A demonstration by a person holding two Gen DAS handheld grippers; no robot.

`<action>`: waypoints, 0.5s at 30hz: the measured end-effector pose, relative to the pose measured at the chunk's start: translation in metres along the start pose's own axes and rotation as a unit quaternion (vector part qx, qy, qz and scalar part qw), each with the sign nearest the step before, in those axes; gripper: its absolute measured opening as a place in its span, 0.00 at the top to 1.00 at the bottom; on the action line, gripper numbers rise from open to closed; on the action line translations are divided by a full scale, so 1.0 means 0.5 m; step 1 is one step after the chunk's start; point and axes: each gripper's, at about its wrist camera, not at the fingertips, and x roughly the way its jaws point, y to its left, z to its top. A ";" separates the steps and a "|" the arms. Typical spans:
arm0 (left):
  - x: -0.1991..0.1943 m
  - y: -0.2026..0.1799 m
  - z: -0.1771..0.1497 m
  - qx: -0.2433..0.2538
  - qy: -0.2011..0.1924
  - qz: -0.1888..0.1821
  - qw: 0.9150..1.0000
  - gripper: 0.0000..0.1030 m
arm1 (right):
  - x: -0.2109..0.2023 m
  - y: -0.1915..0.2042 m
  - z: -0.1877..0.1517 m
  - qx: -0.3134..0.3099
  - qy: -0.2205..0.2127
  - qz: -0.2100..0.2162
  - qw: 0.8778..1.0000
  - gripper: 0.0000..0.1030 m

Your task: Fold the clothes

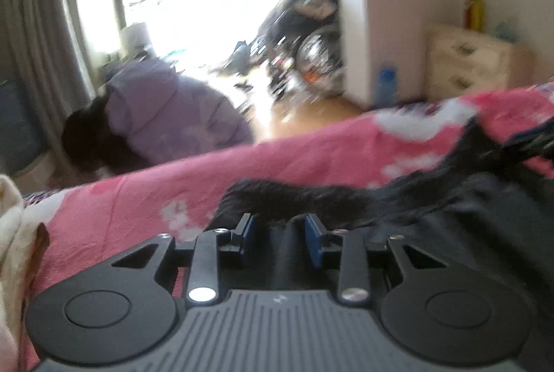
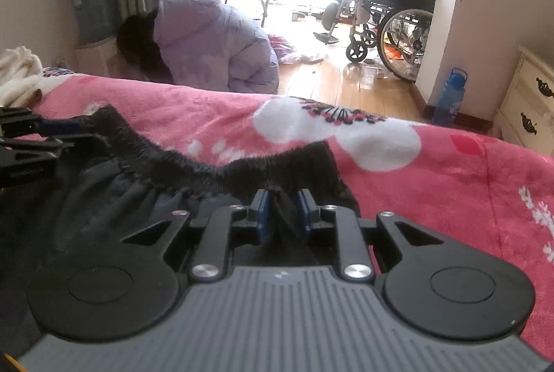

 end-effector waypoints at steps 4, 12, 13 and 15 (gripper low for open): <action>0.046 0.013 0.002 -0.053 0.023 0.004 0.998 0.64 | 0.071 -0.021 0.015 0.034 0.023 -0.021 0.999 0.83; 0.050 0.014 0.001 -0.048 0.029 0.000 0.998 0.63 | 0.117 -0.078 0.028 0.129 0.067 -0.008 0.989 0.83; 0.047 0.021 0.005 -0.056 0.033 -0.005 0.998 0.63 | 0.110 -0.092 0.032 0.160 0.071 0.004 0.985 0.81; 0.041 0.036 0.016 -0.073 0.038 -0.014 0.997 0.60 | 0.081 -0.127 0.035 0.233 0.066 0.033 0.970 0.80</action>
